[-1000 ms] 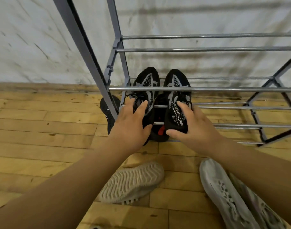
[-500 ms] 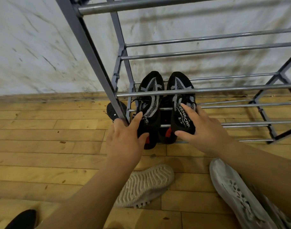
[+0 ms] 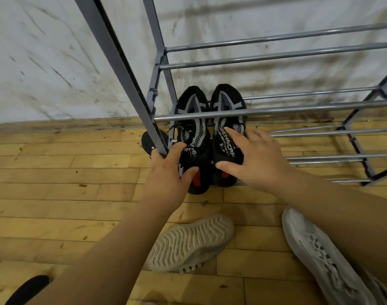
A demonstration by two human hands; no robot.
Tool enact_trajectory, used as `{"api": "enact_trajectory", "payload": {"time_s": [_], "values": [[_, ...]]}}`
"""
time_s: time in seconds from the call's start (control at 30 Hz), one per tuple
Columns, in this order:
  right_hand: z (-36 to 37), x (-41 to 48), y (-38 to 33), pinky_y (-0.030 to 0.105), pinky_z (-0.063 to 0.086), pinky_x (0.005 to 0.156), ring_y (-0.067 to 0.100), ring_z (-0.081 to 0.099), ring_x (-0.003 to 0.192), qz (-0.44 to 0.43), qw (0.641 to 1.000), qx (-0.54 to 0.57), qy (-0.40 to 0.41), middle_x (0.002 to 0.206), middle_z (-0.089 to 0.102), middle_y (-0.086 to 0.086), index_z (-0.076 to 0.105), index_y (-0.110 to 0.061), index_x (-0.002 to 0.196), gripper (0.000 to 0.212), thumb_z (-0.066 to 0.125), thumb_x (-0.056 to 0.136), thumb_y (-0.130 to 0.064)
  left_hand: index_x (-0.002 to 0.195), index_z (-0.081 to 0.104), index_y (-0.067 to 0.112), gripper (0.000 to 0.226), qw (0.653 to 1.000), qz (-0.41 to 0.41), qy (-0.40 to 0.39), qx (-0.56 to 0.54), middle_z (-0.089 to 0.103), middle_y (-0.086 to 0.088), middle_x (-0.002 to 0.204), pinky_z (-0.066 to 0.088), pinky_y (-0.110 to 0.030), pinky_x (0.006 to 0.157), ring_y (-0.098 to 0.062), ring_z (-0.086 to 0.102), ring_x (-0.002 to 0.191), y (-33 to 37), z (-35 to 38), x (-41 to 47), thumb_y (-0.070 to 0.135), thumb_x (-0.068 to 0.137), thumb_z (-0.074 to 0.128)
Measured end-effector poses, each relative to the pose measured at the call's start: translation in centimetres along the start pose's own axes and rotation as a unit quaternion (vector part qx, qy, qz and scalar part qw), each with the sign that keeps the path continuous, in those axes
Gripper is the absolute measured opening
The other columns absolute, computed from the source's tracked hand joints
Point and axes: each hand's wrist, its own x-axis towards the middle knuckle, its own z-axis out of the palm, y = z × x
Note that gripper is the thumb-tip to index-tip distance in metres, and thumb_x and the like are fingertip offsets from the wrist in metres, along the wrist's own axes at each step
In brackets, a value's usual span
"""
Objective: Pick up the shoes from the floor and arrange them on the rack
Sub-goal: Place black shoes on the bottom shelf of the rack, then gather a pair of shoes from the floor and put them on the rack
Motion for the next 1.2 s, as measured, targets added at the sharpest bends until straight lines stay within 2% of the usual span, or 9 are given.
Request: {"api": "enact_trajectory", "payload": {"time_s": [0.27,0.37,0.43,0.53,0.67,0.8,1.0,1.13,1.2], "values": [[0.3,0.6,0.5,0.054,0.022,0.124,0.032,0.016,0.156,-0.008,1.0,0.012,-0.028,0.169,0.023,0.01,0.0,-0.042,0.163,0.104,0.036,0.078,-0.091,0.144,0.035,0.042,0.057,1.0,-0.001,0.004,0.0,0.034,-0.004,0.136,0.049,-0.036,0.085,-0.03,0.054,0.119,0.2,0.2,0.0,0.044,0.096,0.065],[0.1,-0.4,0.0,0.054,0.015,0.127,0.032,0.006,0.158,0.011,0.998,0.047,-0.037,0.172,0.01,0.009,-0.001,-0.044,0.162,0.103,0.052,0.082,-0.082,0.151,0.024,0.049,0.07,1.0,0.008,-0.004,-0.009,0.03,-0.002,0.145,0.047,-0.035,0.092,-0.027,0.049,0.13,0.0,0.2,-0.8,0.045,0.095,0.065],[0.4,-2.2,-0.1,0.053,0.019,0.125,0.034,0.016,0.155,-0.015,0.998,0.051,0.042,0.168,0.019,0.013,0.022,-0.036,0.161,0.092,0.063,0.086,-0.069,0.156,0.01,0.053,0.084,1.0,0.017,-0.013,0.005,0.02,0.002,0.157,0.044,-0.037,0.103,-0.024,0.039,0.141,-0.6,0.1,-2.2,0.048,0.094,0.067],[2.9,-6.3,0.6,0.046,0.045,0.106,0.031,0.052,0.121,-0.17,0.965,0.027,0.2,0.129,0.056,0.016,0.063,-0.01,0.125,0.052,0.066,0.087,-0.045,0.156,-0.003,0.056,0.096,0.996,0.017,-0.069,0.05,0.007,0.007,0.163,0.038,-0.038,0.112,-0.02,0.026,0.148,-3.1,1.0,-5.9,0.056,0.09,0.067],[8.2,-10.6,1.8,0.039,0.05,0.103,0.02,0.052,0.122,-0.184,0.981,0.035,-0.046,0.137,0.048,0.0,0.053,-0.024,0.135,0.048,0.059,0.092,-0.045,0.156,0.002,0.055,0.098,0.962,-0.032,-0.23,0.145,0.012,0.006,0.164,0.037,-0.038,0.115,-0.021,0.025,0.149,-9.2,3.9,-11.3,0.069,0.083,0.065],[12.1,-10.0,2.1,0.033,0.021,0.123,0.019,0.011,0.157,-0.111,0.952,-0.003,-0.284,0.173,-0.003,-0.008,0.009,-0.04,0.163,0.082,0.06,0.099,-0.035,0.16,0.002,0.048,0.1,0.916,-0.012,-0.343,0.209,-0.003,0.006,0.171,0.029,-0.048,0.122,-0.029,0.005,0.155,-13.9,6.2,-14.2,0.057,0.086,0.069],[14.5,-7.2,1.2,0.038,0.029,0.122,0.021,0.025,0.154,-0.086,0.966,0.041,-0.242,0.171,0.015,-0.008,0.017,-0.042,0.162,0.088,0.06,0.093,-0.01,0.158,0.006,0.052,0.092,0.953,0.004,-0.258,0.157,0.019,0.013,0.167,0.039,-0.041,0.115,-0.026,0.038,0.14,-15.6,6.6,-13.7,0.03,0.092,0.067],[13.8,-7.3,2.5,0.033,0.042,0.112,0.017,0.045,0.142,-0.025,0.963,0.103,-0.248,0.16,0.042,-0.01,0.021,-0.046,0.161,0.084,0.07,0.093,-0.043,0.15,0.022,0.06,0.08,0.968,-0.107,-0.216,-0.063,0.054,0.015,0.142,0.052,-0.031,0.099,-0.013,0.058,0.125,-16.2,4.0,-13.0,0.025,0.096,0.069],[13.3,-7.9,3.5,0.038,0.045,0.113,0.016,0.049,0.139,0.057,0.946,0.215,-0.237,0.158,0.046,-0.007,0.032,-0.045,0.157,0.069,0.058,0.095,-0.06,0.151,0.028,0.057,0.068,0.95,-0.21,-0.099,-0.209,0.061,0.015,0.128,0.058,-0.027,0.082,-0.009,0.067,0.108,-16.1,2.9,-12.7,0.037,0.098,0.067]]}}
